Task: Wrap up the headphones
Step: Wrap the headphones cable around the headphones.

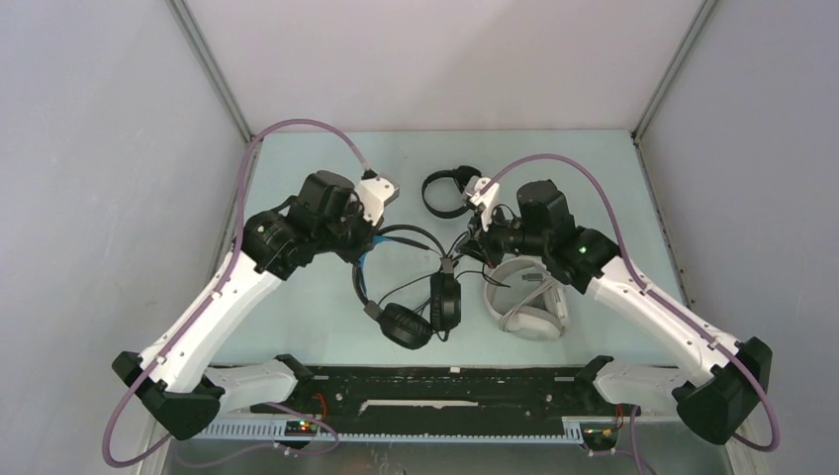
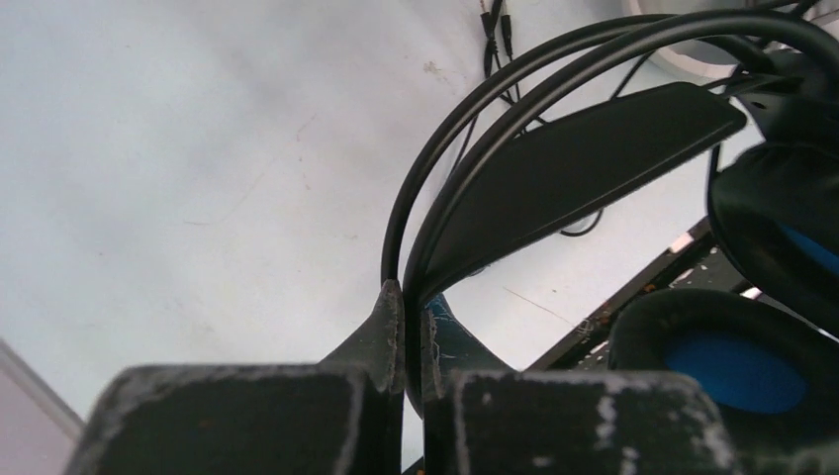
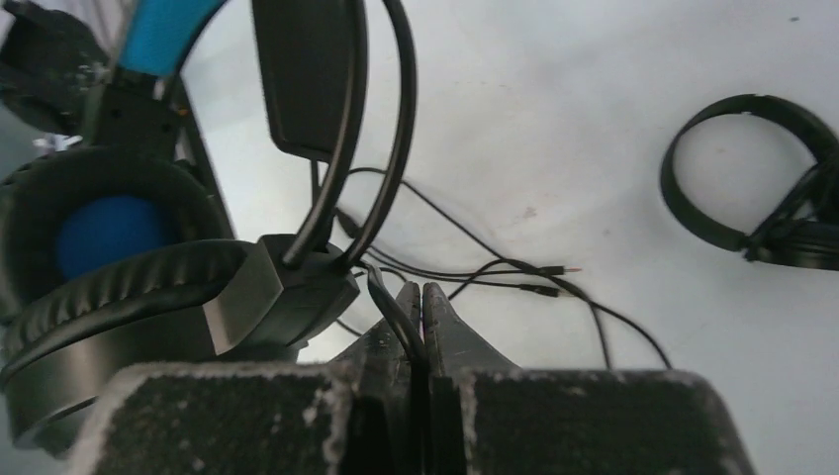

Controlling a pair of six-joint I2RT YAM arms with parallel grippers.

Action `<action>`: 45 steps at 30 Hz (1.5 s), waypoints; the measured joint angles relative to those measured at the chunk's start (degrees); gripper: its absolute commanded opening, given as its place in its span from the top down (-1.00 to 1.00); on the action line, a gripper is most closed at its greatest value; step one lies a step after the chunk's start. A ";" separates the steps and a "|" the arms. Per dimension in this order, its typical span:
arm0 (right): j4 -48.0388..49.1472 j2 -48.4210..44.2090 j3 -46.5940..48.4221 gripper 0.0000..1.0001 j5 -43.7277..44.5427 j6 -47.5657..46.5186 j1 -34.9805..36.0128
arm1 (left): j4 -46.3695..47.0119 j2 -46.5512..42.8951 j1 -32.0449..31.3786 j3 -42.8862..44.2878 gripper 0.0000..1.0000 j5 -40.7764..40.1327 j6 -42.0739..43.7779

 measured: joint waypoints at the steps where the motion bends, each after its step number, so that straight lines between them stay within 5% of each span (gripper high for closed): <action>1: -1.14 0.44 1.09 1.00 -0.90 0.31 0.02 | 0.02 0.00 -0.61 0.00 1.00 -1.20 0.28; 10: -10.51 8.37 13.07 1.00 -14.01 8.26 -1.14 | 2.21 -1.75 -2.78 -1.33 1.00 -8.17 3.04; 24: -15.63 10.84 15.39 1.00 -24.85 17.51 -4.66 | 13.44 -9.40 -3.23 -9.97 1.00 -11.45 12.96; 29: -9.07 10.86 15.21 1.00 -30.29 24.79 -4.79 | 16.52 -12.24 -3.26 -10.73 1.00 -10.95 15.43; 35: 6.12 11.21 13.05 0.76 -33.90 37.88 -4.13 | 17.66 -10.60 -3.30 -10.73 1.00 -11.52 14.78; 45: 21.00 16.72 12.90 0.68 -32.70 49.57 -0.11 | 17.46 -5.57 -3.32 -9.38 1.00 -19.26 1.25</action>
